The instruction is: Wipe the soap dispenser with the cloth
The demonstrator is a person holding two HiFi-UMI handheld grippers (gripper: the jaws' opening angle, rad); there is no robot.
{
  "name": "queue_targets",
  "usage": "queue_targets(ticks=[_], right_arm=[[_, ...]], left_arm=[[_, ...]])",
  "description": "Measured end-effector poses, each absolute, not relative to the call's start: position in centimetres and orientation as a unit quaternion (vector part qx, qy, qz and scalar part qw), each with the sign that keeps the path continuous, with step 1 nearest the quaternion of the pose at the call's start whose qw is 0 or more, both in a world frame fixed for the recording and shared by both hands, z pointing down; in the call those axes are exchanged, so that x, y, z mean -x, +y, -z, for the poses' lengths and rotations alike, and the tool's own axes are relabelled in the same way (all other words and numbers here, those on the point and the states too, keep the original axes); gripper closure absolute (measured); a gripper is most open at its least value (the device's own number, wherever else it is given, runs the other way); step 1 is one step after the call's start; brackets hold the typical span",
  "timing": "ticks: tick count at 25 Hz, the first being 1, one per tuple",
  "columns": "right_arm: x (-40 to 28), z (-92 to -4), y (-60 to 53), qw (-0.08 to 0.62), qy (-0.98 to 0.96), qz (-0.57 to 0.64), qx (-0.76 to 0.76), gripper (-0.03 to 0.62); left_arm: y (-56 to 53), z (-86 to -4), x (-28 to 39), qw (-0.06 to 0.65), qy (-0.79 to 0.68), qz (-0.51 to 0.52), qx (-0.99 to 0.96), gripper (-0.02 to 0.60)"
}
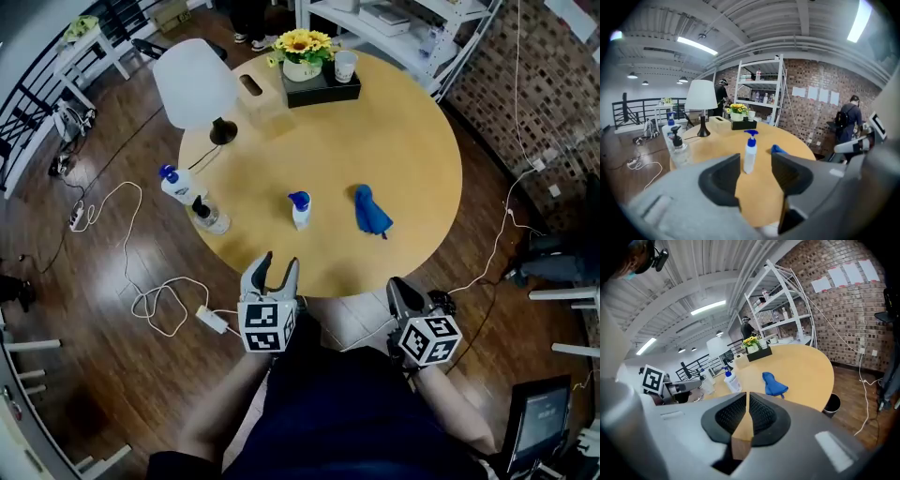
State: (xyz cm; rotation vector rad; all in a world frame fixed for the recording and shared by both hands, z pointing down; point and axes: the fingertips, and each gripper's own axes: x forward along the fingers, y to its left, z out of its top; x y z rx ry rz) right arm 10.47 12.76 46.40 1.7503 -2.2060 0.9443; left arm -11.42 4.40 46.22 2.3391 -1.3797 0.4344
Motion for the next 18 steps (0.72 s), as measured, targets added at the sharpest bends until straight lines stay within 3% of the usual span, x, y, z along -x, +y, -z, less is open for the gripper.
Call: queue_targets(ticks=[4, 8, 11, 18], right_arm=[[-9.8, -47.0, 7.2, 0.11, -0.732, -0.303, -0.6, 0.568], [-11.0, -50.5, 3.6, 0.18, -0.721, -0.276, -0.609, 0.561], [-11.2, -53.8, 0.0, 0.227, -0.723, -0.265, -0.596, 0.443], [-11.9, -60.7, -7.2, 0.312, -0.699, -0.28, -0.579, 0.33]], left_arm=[[-2.0, -47.2, 9.5, 0.187, -0.462, -0.181, -0.848, 0.354], [-4.9, -48.8, 7.9, 0.207, -0.457, -0.197, -0.843, 0.344], [-6.3, -50.0, 7.3, 0.206, -0.457, -0.217, -0.838, 0.344], [-7.0, -50.9, 6.3, 0.201, -0.475, -0.25, -0.819, 0.356]])
